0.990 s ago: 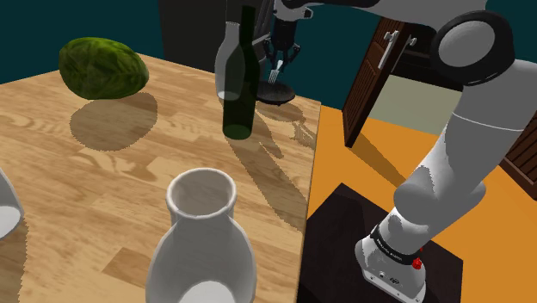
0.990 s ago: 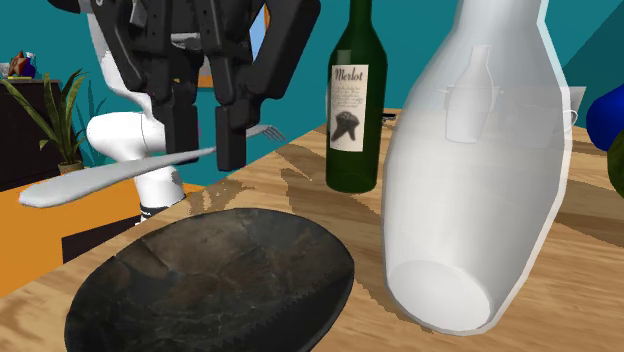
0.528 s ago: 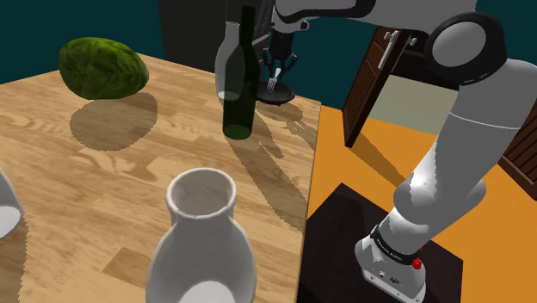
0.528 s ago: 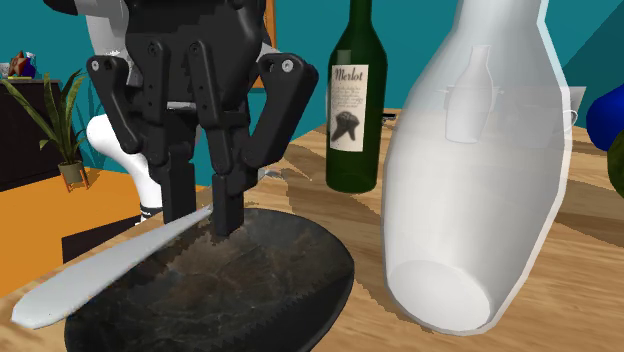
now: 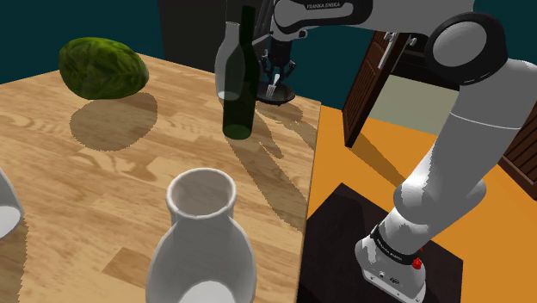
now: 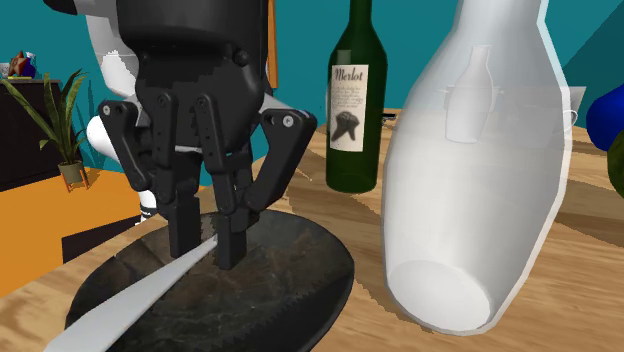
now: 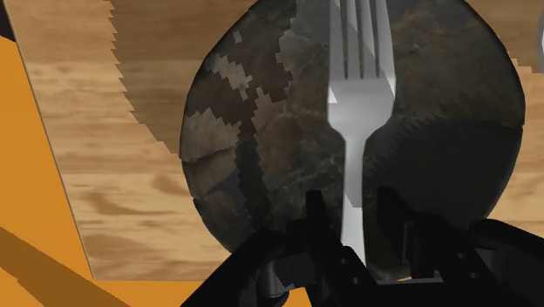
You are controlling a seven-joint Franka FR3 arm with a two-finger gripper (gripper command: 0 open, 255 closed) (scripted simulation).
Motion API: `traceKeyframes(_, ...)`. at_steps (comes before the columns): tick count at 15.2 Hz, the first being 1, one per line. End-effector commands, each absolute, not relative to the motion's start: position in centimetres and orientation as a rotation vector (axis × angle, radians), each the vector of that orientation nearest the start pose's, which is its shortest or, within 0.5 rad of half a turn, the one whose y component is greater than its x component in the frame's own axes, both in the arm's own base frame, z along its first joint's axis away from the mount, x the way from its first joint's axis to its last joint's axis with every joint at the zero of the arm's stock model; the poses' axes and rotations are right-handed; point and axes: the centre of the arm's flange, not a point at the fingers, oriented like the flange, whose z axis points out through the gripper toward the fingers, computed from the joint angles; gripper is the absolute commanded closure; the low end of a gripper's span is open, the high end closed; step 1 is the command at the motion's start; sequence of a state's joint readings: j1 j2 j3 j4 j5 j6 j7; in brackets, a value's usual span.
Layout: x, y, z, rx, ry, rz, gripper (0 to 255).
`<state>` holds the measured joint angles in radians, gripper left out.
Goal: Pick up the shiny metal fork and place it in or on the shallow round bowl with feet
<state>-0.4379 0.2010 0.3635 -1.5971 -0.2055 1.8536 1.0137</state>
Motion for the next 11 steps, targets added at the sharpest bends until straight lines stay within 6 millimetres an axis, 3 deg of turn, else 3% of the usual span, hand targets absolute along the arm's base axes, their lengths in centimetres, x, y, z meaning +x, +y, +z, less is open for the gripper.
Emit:
traceKeyframes(1, 62.4, -8.1, 52.6, -2.788, 1.608, -0.194, 255)
traceKeyframes(3, 62.4, -8.1, 52.6, -2.788, 1.608, -0.194, 255)
traceKeyframes(4, 62.4, -8.1, 52.6, -2.788, 1.608, -0.194, 0)
traceKeyframes(9, 62.4, -8.1, 52.6, -2.788, 1.608, -0.194, 0)
traceKeyframes(11, 62.2, -7.7, 55.2, -2.788, 1.608, -0.194, 0)
